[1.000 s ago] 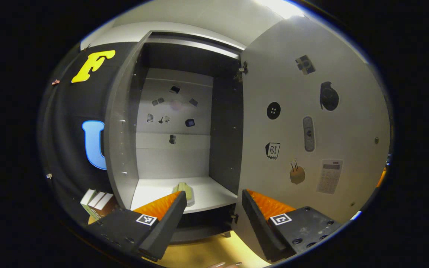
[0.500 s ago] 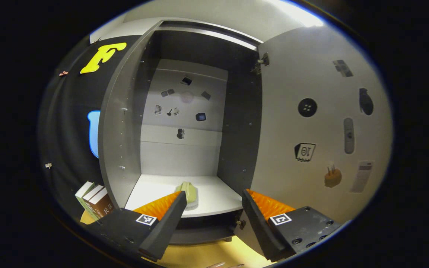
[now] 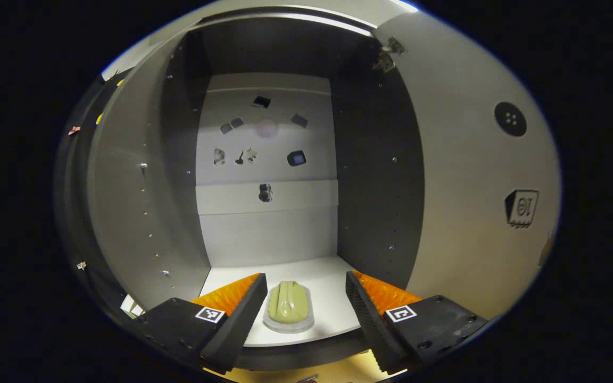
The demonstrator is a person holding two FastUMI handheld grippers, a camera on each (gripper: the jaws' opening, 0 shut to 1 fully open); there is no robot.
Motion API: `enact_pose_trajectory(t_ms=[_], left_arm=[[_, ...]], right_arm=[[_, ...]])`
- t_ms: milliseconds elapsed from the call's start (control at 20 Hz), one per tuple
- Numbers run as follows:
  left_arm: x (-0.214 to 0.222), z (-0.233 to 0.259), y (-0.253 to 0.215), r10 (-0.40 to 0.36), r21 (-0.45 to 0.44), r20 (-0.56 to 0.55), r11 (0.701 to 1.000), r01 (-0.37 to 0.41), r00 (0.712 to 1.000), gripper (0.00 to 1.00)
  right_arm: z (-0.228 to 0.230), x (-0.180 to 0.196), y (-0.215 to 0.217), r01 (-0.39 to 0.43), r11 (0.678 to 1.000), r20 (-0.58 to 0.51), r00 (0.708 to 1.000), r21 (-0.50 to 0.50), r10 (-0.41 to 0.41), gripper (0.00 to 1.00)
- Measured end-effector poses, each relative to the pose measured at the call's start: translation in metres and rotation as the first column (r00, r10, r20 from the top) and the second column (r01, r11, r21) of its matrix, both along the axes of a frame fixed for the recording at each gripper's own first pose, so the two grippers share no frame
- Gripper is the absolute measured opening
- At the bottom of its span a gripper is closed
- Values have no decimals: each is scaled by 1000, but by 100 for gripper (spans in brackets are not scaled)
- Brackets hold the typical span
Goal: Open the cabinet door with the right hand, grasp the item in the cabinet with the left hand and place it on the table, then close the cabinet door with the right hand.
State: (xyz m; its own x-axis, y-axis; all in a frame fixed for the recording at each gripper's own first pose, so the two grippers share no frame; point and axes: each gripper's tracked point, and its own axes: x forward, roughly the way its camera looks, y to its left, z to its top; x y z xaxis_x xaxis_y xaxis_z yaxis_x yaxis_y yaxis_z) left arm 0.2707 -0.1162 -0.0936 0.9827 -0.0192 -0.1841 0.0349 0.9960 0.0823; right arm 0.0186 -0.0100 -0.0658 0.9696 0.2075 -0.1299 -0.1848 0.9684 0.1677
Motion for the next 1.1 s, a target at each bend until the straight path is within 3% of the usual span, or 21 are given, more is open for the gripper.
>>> enact_pose_trajectory(t_ms=[150, 300, 450, 750, 850, 900, 1000, 1100], left_arm=[[20, -22, 15, 28, -10, -71, 1000, -29, 997, 94], [39, -42, 25, 43, -24, -142, 999, -47, 989, 93], [55, -62, 33, 42, 28, -209, 999, -37, 977, 91], [75, -93, 36, 42, 26, -314, 999, -36, 949, 75], [81, -89, 40, 67, 42, -294, 997, -57, 953, 63], [82, -90, 41, 85, 56, -296, 996, -71, 952, 46], [82, -89, 40, 105, 83, -298, 993, -84, 949, 30], [79, -88, 38, 113, 78, -298, 993, -94, 948, 26]], right_arm=[[4, 2, -19, 89, 996, 33, 995, -8, -89, 11], [6, 11, -38, 199, 980, 52, 979, -5, -199, 58], [10, 11, -47, 273, 961, 73, 959, 35, -275, 69], [14, 16, -42, 289, 948, 75, 951, 130, -300, 70], [8, 17, -48, 306, 947, 64, 948, 93, -312, 70], [4, 16, -54, 313, 947, 55, 947, 71, -317, 70], [1, 14, -55, 307, 950, 39, 950, 50, -309, 70], [-1, 13, -54, 294, 955, 30, 955, 34, -295, 70]])
